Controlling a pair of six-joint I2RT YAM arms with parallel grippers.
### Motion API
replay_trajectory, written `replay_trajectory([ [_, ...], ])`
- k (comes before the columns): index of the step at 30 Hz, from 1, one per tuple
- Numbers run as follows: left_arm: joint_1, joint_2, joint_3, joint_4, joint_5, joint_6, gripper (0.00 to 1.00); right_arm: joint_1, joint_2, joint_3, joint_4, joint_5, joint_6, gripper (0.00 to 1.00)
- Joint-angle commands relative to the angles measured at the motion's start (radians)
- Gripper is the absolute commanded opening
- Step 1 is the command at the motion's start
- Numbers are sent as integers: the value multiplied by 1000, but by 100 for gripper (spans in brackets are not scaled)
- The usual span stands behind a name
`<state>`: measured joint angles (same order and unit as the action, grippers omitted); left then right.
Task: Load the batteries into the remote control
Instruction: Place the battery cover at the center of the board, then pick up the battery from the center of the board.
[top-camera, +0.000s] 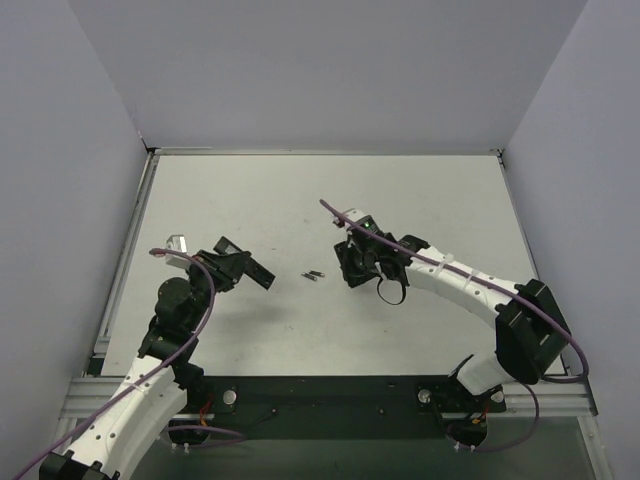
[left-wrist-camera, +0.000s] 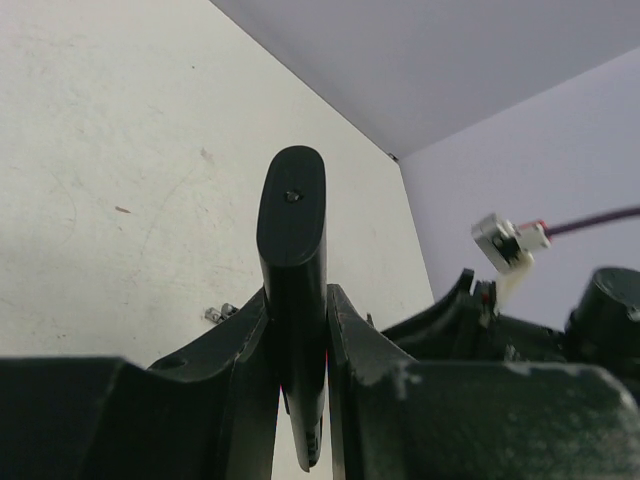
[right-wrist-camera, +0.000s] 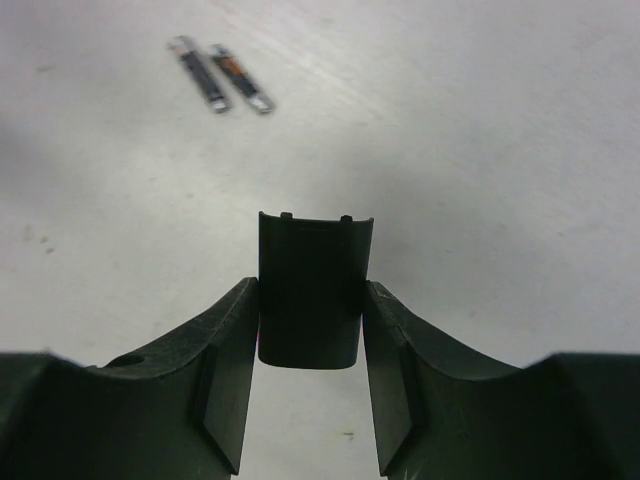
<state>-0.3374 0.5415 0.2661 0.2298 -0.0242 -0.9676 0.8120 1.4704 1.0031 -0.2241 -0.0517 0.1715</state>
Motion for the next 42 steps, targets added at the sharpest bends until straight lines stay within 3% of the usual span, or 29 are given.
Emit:
replay_trajectory([
  [1,8,-20,38,60,130,49,0,-144,57,-23,-81,49,108,22],
  [10,8,-31,28,60,233,66,0,-312,258,28,-95,27,148,27],
  [13,8,-43,24,52,242,64,0,-335,304,29,-96,15,149,37],
  [19,8,-66,25,23,245,72,0,-330,292,16,-96,27,142,68],
  [26,8,-104,39,-35,239,87,0,-255,130,34,-100,82,83,83],
  [28,8,-117,53,-73,234,101,0,-206,104,61,-100,95,60,100],
  [35,8,-212,107,-225,213,144,0,-105,99,161,-67,13,-49,98],
  [42,8,-304,142,-365,178,168,0,-22,209,267,-40,-85,-162,78],
])
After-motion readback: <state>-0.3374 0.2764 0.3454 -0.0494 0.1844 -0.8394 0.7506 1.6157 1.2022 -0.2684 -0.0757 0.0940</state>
